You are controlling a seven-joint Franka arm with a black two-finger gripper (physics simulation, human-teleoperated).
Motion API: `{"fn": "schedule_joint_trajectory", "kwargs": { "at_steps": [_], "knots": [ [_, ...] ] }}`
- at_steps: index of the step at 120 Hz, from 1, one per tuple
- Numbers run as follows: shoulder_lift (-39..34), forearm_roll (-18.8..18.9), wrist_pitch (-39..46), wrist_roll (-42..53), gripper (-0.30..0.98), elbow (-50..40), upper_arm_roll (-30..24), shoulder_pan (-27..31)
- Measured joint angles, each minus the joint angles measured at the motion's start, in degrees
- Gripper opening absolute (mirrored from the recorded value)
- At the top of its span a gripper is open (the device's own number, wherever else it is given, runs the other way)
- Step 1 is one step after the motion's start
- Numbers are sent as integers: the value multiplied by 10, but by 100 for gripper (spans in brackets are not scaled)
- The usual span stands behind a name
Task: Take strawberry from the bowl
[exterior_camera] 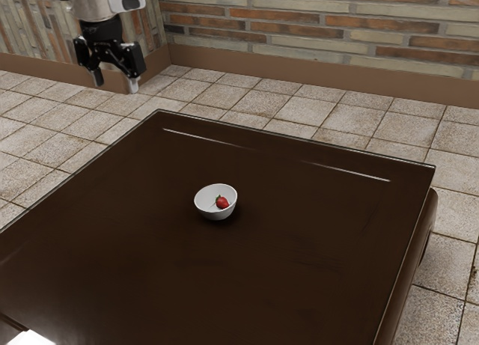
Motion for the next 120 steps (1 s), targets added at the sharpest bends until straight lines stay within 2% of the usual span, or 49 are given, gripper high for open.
{"fn": "schedule_joint_trajectory", "kwargs": {
  "at_steps": [21, 41, 57, 67, 92, 120],
  "knots": [
    [-17, -10, 4, -26, 67, -19, 1, 0],
    [-69, -22, 60, -201, 67, -140, 6, -21],
    [-51, -26, 162, -327, 67, -256, 6, -32],
    [-33, -28, 230, -392, 66, -298, 6, -38],
    [27, -37, 351, -521, 66, -336, 6, -43],
    [111, -55, 413, -623, 63, -264, -1, -66]
  ]
}}
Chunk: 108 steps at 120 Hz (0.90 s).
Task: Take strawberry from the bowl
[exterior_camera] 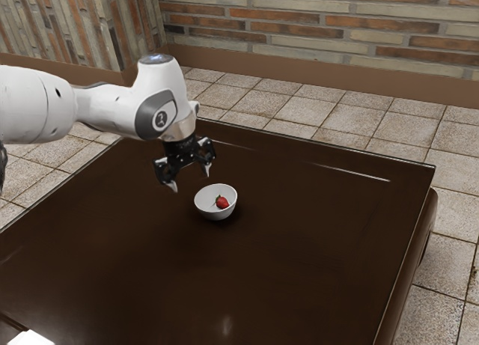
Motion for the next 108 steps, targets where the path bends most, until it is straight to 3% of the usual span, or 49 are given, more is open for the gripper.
{"fn": "schedule_joint_trajectory", "kwargs": {
  "at_steps": [47, 108],
  "knots": [
    [75, -10, 16, -100, 30, 46, -8, -10],
    [191, -19, 14, -158, 21, 157, -14, 9]
  ]
}}
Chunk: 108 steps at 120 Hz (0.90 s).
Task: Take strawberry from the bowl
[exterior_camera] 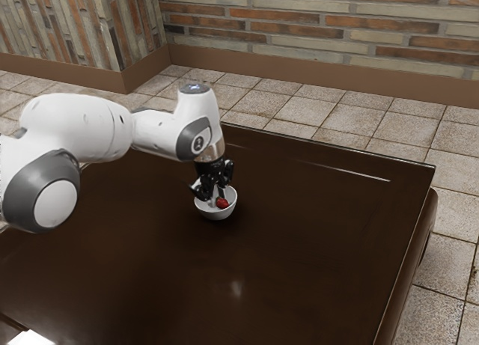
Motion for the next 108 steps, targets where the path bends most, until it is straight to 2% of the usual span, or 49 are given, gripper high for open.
{"fn": "schedule_joint_trajectory", "kwargs": {
  "at_steps": [72, 108],
  "knots": [
    [48, -6, -1, -28, 21, 48, -5, 10],
    [44, -5, -5, -34, 0, 48, -5, 8]
  ]
}}
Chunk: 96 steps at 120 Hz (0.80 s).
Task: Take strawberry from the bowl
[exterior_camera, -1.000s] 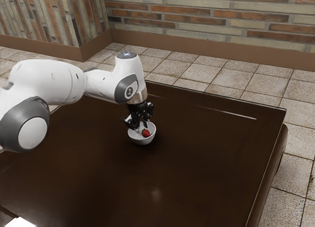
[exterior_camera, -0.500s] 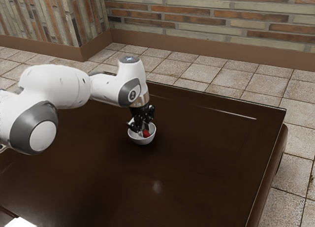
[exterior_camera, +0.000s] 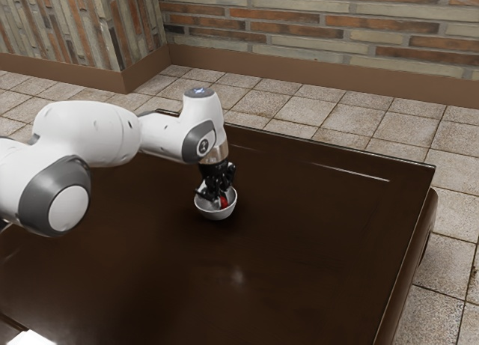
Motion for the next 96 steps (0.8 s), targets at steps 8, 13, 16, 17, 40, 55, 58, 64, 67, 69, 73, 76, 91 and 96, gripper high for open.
{"fn": "schedule_joint_trajectory", "kwargs": {
  "at_steps": [8, 13, 16, 17, 40, 55, 58, 64, 67, 69, 73, 76, 91, 96],
  "knots": [
    [-5, 0, -2, -1, -2, 0, 0, -1],
    [-13, 1, -4, -1, -3, -2, 0, -2],
    [-19, 1, -7, -1, -4, -3, 0, -2],
    [-21, 1, -7, -1, -4, -3, 0, -2],
    [-60, 2, -26, -2, -6, -7, 2, -35],
    [-59, 3, -33, -2, -6, -5, 2, -58],
    [-55, 3, -33, -2, -6, -4, 2, -63],
    [-42, 2, -34, -2, -7, -3, 1, -71],
    [-36, 2, -34, -3, -7, -2, 1, -73],
    [-33, 2, -34, -3, -7, -2, 1, -74],
    [-26, 2, -34, -3, -7, -2, 1, -77],
    [-21, 2, -34, -3, -7, -2, 1, -78],
    [-13, -2, -32, -3, 3, -1, 0, -83],
    [-12, -5, -30, -2, 12, -1, 0, -83]
  ]
}}
